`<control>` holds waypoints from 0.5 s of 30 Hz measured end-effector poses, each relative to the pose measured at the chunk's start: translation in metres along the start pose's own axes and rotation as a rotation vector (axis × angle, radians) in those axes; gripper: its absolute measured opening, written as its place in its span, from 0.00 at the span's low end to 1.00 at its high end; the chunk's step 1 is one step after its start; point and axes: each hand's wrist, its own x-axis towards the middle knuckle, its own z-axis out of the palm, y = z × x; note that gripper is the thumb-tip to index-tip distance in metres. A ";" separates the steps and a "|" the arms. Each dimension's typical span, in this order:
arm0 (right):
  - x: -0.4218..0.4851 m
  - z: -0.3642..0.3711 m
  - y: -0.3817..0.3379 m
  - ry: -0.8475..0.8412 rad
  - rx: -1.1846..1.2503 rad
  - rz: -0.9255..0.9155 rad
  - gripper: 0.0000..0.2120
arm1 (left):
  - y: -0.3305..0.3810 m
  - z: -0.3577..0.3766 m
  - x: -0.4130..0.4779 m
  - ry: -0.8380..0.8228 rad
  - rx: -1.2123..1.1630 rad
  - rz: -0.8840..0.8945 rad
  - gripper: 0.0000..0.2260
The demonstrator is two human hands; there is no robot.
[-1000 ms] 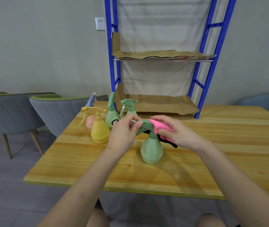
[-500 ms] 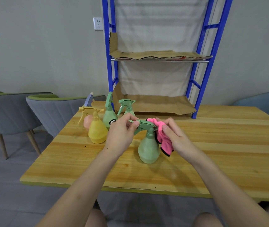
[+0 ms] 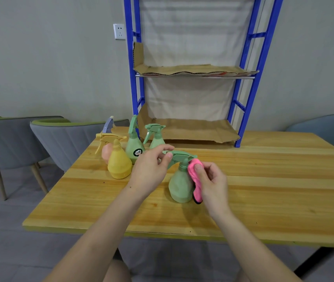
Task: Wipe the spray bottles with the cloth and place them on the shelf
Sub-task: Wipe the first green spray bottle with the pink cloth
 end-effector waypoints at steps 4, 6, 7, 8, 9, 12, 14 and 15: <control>-0.001 0.017 0.003 0.009 0.027 0.030 0.02 | -0.001 -0.003 0.002 -0.055 0.047 0.034 0.13; 0.000 0.025 0.002 0.030 0.031 0.055 0.07 | -0.001 -0.004 0.004 -0.064 0.060 0.035 0.13; 0.000 0.029 0.002 0.042 0.028 0.064 0.09 | -0.001 -0.004 0.004 -0.067 0.063 0.037 0.13; 0.000 0.031 0.002 0.054 0.020 0.070 0.11 | -0.001 -0.003 0.004 -0.068 0.062 0.039 0.13; 0.000 0.032 0.001 0.058 0.011 0.068 0.11 | -0.002 -0.003 0.004 -0.067 0.058 0.038 0.13; 0.001 0.028 0.002 0.019 -0.020 0.048 0.08 | -0.005 -0.001 0.004 -0.064 0.031 0.030 0.13; 0.005 0.022 0.003 0.003 0.008 0.083 0.05 | -0.005 0.000 0.005 -0.060 0.033 0.019 0.13; 0.006 0.020 0.002 0.011 0.043 0.113 0.05 | -0.005 0.001 0.006 -0.057 0.036 0.016 0.13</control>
